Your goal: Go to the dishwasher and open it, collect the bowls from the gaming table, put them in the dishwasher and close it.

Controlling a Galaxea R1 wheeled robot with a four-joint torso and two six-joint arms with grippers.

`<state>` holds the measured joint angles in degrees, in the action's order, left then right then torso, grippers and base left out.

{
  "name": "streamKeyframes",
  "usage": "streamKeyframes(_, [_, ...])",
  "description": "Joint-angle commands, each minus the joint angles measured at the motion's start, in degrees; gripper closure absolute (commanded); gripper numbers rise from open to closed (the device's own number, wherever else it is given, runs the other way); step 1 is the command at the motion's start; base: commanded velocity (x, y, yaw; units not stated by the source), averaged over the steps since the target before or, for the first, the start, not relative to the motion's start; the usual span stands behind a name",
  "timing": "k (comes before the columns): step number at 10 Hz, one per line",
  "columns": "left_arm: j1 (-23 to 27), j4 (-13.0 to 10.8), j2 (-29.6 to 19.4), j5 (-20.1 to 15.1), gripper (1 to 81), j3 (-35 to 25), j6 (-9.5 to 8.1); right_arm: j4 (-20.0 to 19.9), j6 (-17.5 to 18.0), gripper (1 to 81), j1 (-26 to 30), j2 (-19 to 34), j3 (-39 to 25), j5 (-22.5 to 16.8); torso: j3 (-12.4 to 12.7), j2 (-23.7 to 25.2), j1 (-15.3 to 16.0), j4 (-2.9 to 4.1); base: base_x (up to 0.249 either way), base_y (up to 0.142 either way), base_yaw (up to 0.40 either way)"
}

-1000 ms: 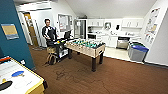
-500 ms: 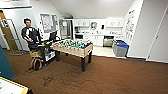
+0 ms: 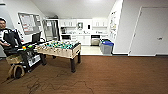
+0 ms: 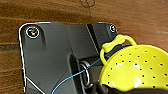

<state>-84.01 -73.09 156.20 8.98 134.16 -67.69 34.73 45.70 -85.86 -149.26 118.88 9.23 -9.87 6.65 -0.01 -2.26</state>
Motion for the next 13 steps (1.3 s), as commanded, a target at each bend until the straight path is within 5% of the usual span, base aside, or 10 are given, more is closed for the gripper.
streamKeyframes(1, [2.9,-0.3,-1.1,-1.1,81.1,-0.5,-0.07,1.7,-0.2,81.1,2.9,0.8,-1.3,-0.2,0.0,0.0,0.0,0.00,0.000,-0.243,0.000])
streamKeyframes(3, [2.9,-0.2,-1.2,-1.0,81.1,-0.5,-0.07,1.7,-0.2,81.1,3.0,0.8,-1.3,-0.2,0.0,0.0,0.0,-0.02,0.000,-0.138,0.000])
streamKeyframes(13, [2.9,-0.6,-1.4,0.2,81.1,-0.5,-0.07,1.7,-0.2,81.1,3.0,0.8,-1.3,-0.2,0.0,0.0,0.0,-0.02,0.025,0.000,0.000])
